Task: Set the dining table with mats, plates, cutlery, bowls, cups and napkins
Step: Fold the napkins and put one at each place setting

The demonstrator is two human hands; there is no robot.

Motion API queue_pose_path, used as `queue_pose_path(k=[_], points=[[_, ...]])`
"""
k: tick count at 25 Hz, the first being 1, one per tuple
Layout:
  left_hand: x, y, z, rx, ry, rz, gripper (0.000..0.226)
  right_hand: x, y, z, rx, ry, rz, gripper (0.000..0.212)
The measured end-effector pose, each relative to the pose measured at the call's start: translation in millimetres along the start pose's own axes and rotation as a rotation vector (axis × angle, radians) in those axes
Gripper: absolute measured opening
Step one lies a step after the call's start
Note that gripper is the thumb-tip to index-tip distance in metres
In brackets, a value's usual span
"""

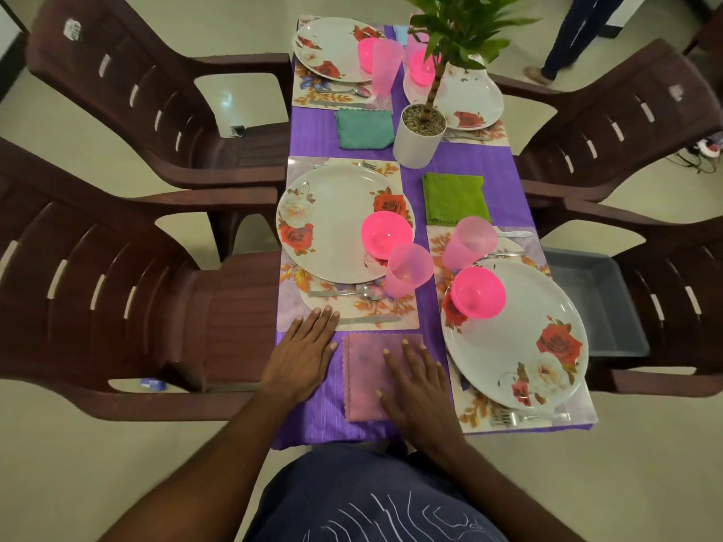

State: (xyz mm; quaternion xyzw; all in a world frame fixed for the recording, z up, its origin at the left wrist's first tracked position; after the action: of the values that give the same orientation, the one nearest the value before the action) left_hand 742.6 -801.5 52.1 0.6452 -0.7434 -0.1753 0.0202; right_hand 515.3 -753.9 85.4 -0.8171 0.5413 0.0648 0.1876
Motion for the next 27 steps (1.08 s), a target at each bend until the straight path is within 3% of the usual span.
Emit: queue_pose_path(k=[14,24,27], points=[[-2,-19,-2,0.106,-0.009,-0.02,0.068,-2,3,21,-0.004,-0.06,-0.01,0.071],[-26,21,14,0.021,-0.08,0.115,0.067,-7,3,22,-0.002,-0.069,-0.015,0.073],[-28,24,18,-0.036,-0.088,0.078,0.068,-6,2,21,-0.011,-0.065,-0.012,0.073]])
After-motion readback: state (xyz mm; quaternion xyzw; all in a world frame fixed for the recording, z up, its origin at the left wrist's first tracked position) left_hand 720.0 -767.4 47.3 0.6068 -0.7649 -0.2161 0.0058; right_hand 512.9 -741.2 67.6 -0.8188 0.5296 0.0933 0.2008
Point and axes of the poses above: each hand's wrist, its own x-axis towards the middle knuckle, its own z-axis out of the palm, y = z × x, the point moved 6 cm from there along x, towards the middle knuckle, and after that the axes turned 7 degrees about -z, right-handed, at the moved point
